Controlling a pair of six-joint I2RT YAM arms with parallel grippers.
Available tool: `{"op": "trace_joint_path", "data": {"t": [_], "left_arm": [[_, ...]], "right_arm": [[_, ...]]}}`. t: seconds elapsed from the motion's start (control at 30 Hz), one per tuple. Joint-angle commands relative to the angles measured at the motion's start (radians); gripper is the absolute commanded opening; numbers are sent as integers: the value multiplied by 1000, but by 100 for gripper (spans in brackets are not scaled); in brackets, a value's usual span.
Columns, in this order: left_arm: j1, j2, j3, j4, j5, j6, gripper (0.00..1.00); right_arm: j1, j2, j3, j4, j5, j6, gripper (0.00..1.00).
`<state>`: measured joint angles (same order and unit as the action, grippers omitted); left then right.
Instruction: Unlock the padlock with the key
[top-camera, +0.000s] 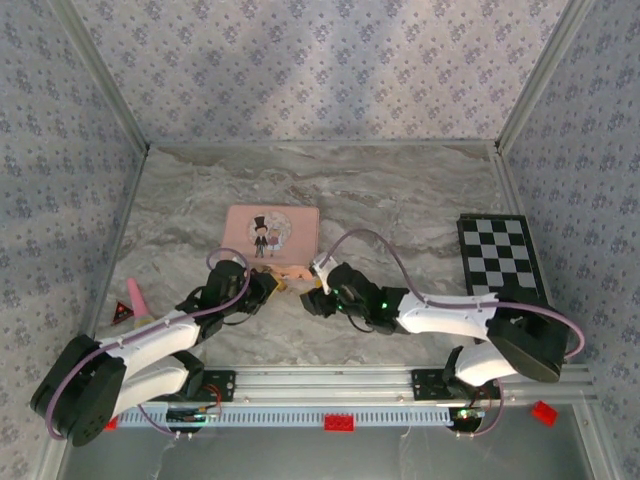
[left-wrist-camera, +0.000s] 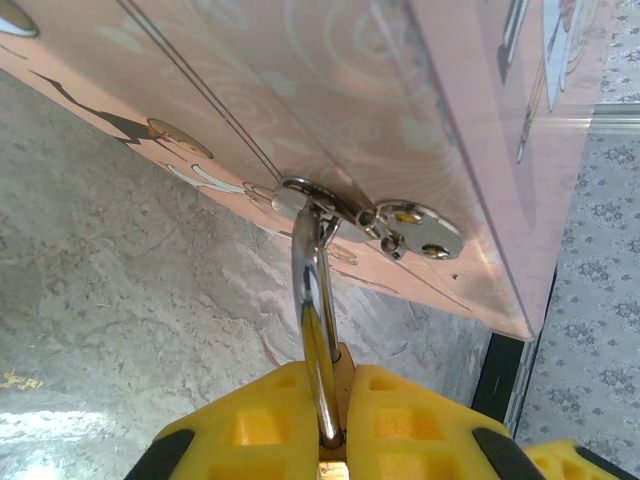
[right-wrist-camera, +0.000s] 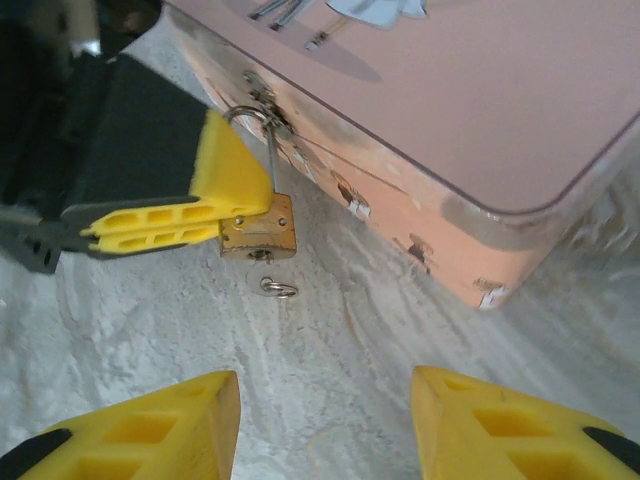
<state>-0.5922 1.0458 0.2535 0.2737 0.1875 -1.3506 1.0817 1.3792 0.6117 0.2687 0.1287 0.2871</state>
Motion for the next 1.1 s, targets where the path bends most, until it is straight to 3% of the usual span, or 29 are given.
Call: {"op": "trace_joint_path", "data": {"t": [0.0,0.2,0.43,0.57,1.07], "left_arm": [[12,-22,41,-8,-14,10,0],[13,-23,41,-10,-1,6,0],[14,-26,38,-5,8,-1,0],[14,-27,36,-5,13,-2,0],[13,-29,27,-2,23,-7,0]], "right_arm": [[21,-25,-54,113,128,-245,50],[62,70,-113,311,172,-457,47],[139,251,-67,471,243,-612,44],[150,311,-54,553,283,-638,42],[144,414,9,599,282,-677,33]]}}
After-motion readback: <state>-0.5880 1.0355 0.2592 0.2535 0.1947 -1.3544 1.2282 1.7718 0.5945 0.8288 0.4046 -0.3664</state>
